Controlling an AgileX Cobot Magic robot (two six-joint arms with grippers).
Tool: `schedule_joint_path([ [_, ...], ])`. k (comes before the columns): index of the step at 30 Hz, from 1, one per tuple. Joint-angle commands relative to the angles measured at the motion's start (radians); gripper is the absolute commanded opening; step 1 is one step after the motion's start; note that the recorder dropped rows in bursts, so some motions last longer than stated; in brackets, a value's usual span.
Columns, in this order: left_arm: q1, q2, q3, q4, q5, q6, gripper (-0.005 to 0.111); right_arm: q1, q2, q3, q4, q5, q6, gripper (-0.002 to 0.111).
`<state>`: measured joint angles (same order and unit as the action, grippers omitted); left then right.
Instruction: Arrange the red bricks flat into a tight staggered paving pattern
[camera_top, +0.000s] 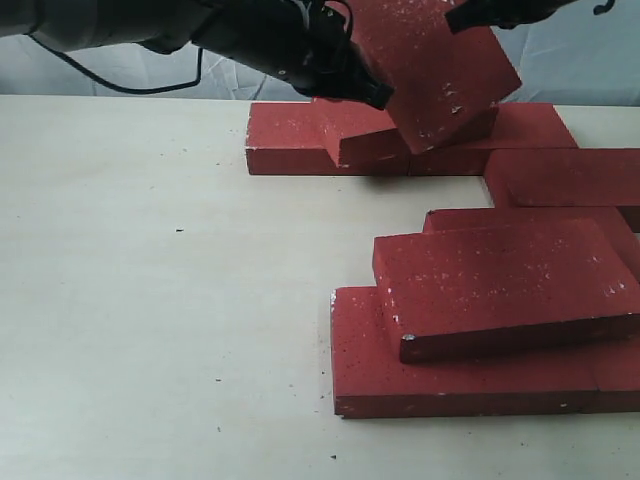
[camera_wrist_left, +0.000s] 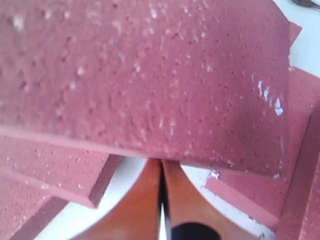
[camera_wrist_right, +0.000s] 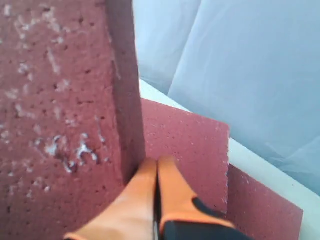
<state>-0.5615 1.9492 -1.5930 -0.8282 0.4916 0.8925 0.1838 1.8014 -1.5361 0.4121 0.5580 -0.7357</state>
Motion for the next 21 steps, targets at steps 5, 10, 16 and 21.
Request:
schedule_joint_path([
  [5,0.006,-0.197,0.224,0.041,-0.079,-0.125,0.000,0.157,0.017,0.004,0.096,0.068,0.016,-0.001],
  [10,0.045,-0.308,0.398,0.054,-0.122,-0.135,0.000,0.252,0.065,0.004,0.113,0.007,0.026,-0.001],
  [16,0.106,-0.410,0.590,0.048,-0.189,-0.135,0.000,0.369,0.158,-0.020,0.117,-0.084,0.026,-0.001],
  [21,0.162,-0.427,0.726,0.029,-0.248,-0.135,0.000,0.434,0.255,-0.129,0.117,-0.036,0.046,-0.001],
])
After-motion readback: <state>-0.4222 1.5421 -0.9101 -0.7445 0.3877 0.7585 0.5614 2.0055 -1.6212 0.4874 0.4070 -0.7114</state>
